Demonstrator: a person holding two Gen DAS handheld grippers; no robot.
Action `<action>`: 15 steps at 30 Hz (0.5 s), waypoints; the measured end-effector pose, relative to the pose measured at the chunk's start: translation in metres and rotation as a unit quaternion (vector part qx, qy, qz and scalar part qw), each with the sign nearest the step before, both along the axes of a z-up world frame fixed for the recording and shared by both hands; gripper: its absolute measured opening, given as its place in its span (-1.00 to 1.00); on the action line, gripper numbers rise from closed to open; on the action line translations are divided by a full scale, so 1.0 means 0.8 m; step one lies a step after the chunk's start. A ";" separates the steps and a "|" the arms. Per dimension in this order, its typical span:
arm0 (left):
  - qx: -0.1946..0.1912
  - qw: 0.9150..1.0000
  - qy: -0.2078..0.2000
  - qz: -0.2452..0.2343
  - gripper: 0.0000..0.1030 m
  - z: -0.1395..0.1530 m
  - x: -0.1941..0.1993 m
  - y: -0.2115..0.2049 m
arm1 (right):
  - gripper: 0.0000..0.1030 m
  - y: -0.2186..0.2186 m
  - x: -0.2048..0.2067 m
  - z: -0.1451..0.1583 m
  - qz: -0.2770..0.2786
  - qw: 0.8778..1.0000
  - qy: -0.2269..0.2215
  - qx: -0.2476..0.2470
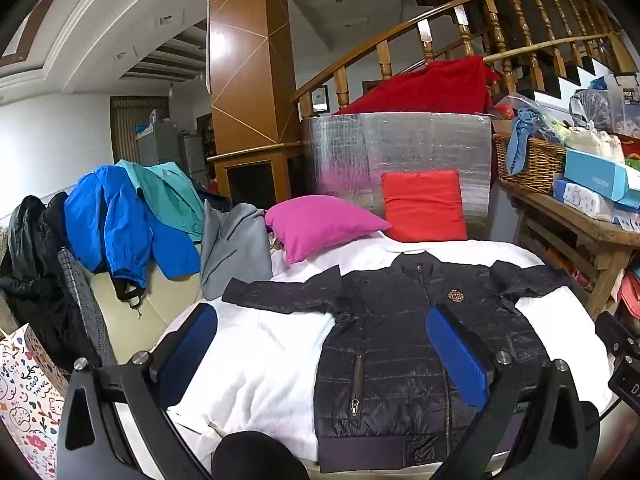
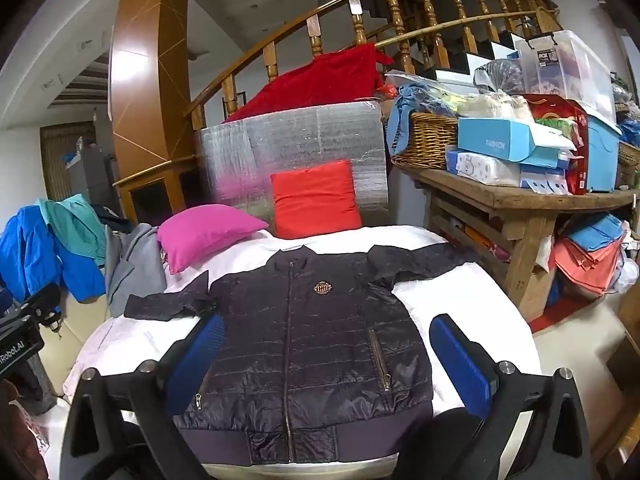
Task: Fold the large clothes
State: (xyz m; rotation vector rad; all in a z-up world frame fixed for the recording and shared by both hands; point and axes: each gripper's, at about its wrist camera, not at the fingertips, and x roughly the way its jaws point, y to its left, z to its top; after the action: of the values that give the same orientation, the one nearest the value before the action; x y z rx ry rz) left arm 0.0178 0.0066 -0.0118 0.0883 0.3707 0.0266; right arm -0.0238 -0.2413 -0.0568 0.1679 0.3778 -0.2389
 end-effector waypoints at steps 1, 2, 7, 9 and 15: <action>0.000 1.000 0.000 -0.001 1.00 0.000 -0.002 0.000 | 1.00 0.000 0.000 -0.001 0.000 1.000 0.000 0.001; 0.001 1.000 -0.001 -0.001 1.00 0.000 -0.002 0.000 | 1.00 0.000 0.000 -0.001 0.001 1.000 0.000 0.001; 0.001 1.000 -0.001 -0.001 1.00 -0.003 -0.003 0.000 | 1.00 0.000 0.000 0.001 0.001 1.000 -0.001 0.001; 0.000 1.000 0.001 -0.002 1.00 -0.004 -0.002 0.000 | 1.00 0.001 0.000 0.001 0.001 1.000 0.000 0.000; 0.000 1.000 0.001 -0.001 1.00 -0.006 -0.002 0.001 | 1.00 0.004 0.001 0.000 0.004 1.000 0.003 0.000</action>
State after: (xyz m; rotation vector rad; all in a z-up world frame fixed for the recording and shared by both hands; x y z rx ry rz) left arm 0.0158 0.0072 -0.0162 0.0891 0.3721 0.0255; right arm -0.0229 -0.2380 -0.0564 0.1656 0.3836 -0.2322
